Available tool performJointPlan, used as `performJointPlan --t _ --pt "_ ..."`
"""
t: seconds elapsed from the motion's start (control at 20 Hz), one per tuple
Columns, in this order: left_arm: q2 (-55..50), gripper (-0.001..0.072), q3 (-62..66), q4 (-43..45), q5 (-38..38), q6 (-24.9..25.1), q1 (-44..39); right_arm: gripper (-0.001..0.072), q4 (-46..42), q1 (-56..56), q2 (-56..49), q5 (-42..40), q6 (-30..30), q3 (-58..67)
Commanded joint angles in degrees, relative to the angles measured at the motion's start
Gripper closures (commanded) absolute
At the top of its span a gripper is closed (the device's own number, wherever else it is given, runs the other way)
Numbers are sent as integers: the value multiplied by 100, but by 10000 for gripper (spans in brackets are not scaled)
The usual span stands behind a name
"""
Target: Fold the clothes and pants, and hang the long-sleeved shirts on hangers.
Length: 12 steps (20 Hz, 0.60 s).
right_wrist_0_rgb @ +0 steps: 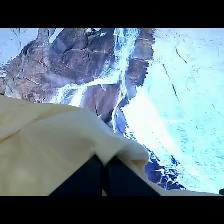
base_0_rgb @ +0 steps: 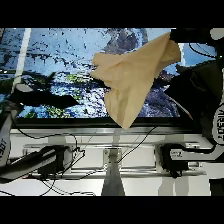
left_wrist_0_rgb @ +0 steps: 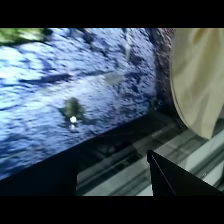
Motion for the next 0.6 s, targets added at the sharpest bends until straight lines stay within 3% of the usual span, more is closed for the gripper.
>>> performJointPlan --t 0.0,0.1,0.25,0.45,0.55 --pt "-92 226 -522 -702 817 -573 -1635 699 -90 -11 13 17 66 22" --pt "-297 225 -511 -1300 1362 -726 -2483 699 -87 -11 13 46 66 24" --pt "-809 225 -297 -2184 1436 -723 -3403 699 -92 -11 15 164 63 24" --pt "-1412 225 66 -2275 1447 -756 -4341 699 -87 -11 15 195 66 24" --pt "-1628 225 212 -2277 1530 -1019 -4601 699 -87 -11 15 273 63 24"
